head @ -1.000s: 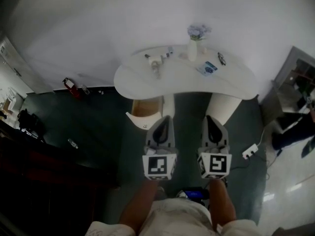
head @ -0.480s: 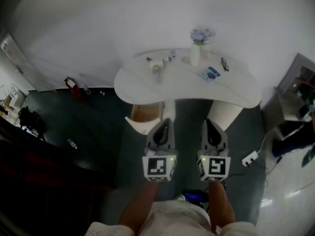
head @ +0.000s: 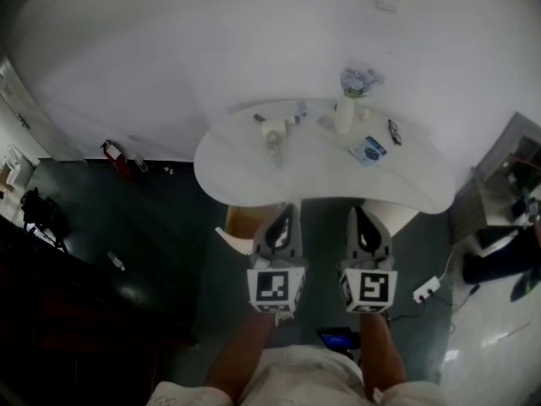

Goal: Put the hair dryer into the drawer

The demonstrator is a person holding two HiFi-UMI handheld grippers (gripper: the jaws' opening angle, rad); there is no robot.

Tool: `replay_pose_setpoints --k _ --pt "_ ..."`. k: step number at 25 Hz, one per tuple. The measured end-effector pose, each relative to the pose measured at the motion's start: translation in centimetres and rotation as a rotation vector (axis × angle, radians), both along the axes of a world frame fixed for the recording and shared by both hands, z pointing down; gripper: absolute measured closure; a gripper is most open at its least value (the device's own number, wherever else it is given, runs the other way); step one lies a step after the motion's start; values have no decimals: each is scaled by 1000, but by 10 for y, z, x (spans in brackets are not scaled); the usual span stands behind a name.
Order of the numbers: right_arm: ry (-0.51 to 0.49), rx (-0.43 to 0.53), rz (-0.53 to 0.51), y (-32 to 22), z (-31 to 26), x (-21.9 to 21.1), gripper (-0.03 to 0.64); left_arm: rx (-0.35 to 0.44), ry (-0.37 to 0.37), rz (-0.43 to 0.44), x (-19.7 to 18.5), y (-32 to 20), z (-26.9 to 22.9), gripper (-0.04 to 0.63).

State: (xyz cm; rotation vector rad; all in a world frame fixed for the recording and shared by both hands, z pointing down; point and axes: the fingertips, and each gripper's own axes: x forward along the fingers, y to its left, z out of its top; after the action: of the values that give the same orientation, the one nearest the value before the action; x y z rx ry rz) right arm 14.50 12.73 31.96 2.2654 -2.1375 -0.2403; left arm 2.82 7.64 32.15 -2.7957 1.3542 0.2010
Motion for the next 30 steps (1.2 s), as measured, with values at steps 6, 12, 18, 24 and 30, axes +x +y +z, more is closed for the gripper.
replay_pose_setpoints --k 6,12,18,24,30 --pt "10 -2 2 -61 -3 -5 617 -19 5 2 -6 -61 2 595" --pt "12 2 18 -106 -5 -7 617 -28 0 8 -12 -108 3 595" --pt "19 10 14 -138 -5 0 617 -23 -4 -4 -8 -141 4 595" --pt "8 6 -19 -174 7 19 617 -40 -11 -29 13 -172 15 595" --pt "-11 3 -53 -226 12 63 617 -41 -32 -71 54 -221 21 595"
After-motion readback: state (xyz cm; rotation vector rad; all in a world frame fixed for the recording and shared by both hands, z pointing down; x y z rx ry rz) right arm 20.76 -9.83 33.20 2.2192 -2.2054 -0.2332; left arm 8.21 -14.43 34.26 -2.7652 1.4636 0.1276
